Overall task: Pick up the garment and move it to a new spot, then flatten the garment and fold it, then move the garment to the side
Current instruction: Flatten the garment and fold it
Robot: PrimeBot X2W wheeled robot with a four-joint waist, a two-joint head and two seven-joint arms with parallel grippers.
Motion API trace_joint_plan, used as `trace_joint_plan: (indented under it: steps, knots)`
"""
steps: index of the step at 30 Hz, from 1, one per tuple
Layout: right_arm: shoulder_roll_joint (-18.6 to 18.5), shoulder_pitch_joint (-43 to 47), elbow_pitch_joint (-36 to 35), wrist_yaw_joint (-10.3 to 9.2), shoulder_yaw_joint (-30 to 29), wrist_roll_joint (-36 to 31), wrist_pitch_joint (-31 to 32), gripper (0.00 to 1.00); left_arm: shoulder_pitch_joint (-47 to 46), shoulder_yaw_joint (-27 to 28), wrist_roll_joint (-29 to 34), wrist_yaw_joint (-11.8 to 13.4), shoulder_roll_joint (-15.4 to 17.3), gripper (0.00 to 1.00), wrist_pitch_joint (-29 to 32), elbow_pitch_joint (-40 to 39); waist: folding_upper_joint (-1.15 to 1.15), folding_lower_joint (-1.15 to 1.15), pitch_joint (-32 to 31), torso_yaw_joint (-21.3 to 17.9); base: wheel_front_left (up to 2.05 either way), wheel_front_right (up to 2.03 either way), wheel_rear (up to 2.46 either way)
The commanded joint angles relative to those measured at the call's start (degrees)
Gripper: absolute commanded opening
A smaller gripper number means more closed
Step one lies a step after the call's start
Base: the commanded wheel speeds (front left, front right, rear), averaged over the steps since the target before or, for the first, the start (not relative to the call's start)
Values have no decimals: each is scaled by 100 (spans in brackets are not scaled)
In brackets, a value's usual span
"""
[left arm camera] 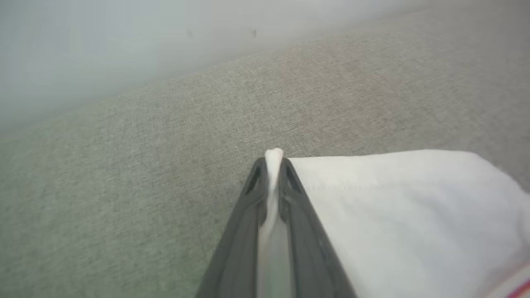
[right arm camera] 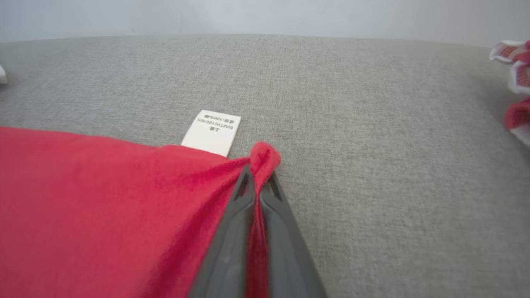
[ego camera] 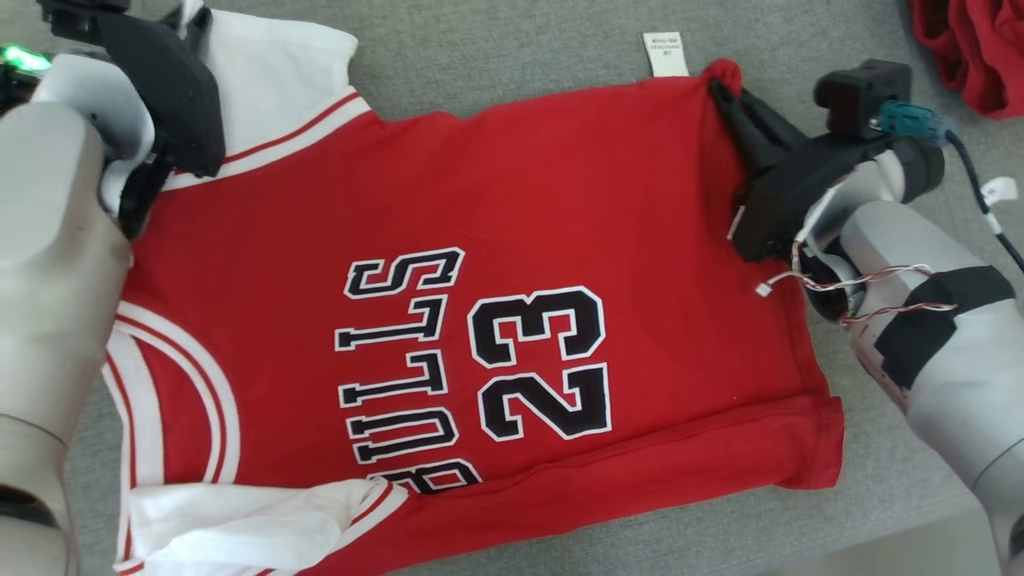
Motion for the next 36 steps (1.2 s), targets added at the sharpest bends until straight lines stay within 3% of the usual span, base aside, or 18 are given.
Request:
trace_joint_plan:
  steps: [1, 11, 20, 30, 36]
  knots:
    - [-85, -16, 67, -16, 28, 83, -59, 0, 115, -27, -43, 13, 13, 0, -107, -7, -1, 0, -99, 97, 0, 0, 0]
    - [-386, 415, 75, -16, -222, 146, -393, 0, 624, -122, -802, 12, 157, 0, -1407, -789, -1, 0, -770, 490, 0, 0, 0]
    - [-528, 1316, -571, -16, -1172, -443, -392, 0, 1753, -191, -1324, 14, 492, 0, -1971, -1921, -1, 0, -1264, 665, 0, 0, 0]
    - [-464, 3034, -1614, -16, -2356, -1199, -384, 0, 3807, 416, -1515, 533, 711, 0, -2136, -3569, -1, 0, -1687, 824, 0, 0, 0]
    - [-303, 3941, -2302, -16, -2978, -1398, -382, 0, 5089, 908, -1333, 880, 583, 0, -2138, -4530, -1, 0, -1791, 838, 0, 0, 0]
